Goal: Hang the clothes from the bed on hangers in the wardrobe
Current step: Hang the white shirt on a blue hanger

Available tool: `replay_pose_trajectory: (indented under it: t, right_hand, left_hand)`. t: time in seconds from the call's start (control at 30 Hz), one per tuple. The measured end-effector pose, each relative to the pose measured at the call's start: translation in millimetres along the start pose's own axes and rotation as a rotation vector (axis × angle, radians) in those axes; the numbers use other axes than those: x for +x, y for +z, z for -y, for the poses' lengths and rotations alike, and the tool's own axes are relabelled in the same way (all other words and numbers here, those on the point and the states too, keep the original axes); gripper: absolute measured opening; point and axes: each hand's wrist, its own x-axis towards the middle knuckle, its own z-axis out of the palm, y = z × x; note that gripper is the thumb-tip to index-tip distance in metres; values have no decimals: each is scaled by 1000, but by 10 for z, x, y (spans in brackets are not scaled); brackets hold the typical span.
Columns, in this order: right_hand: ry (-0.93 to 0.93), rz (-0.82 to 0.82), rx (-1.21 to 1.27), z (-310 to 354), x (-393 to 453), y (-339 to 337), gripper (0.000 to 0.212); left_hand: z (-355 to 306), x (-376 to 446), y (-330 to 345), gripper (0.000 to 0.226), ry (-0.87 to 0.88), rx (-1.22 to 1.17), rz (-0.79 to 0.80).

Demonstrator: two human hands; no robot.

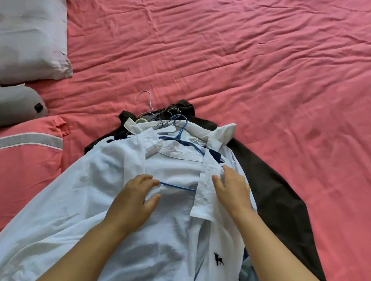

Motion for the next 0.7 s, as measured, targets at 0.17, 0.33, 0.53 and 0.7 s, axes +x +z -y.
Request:
replay_pose_trajectory:
  t: [0.17, 0.33, 0.53, 0.7]
  right_hand:
    - [55, -22, -112, 31, 135, 160, 49]
    - [83, -123, 45, 84, 176, 71, 40]
    - [160, -240, 405, 95, 55, -185, 27]
    - [-15, -272, 640, 256, -356, -640, 43]
  left_hand:
    - [-56, 48, 68, 55, -45, 16, 14]
    - [-89, 99, -39, 36, -28, 59, -59]
    - [-233, 93, -228, 40, 16, 70, -126]
    - [-388, 10, -566, 65, 71, 95, -382]
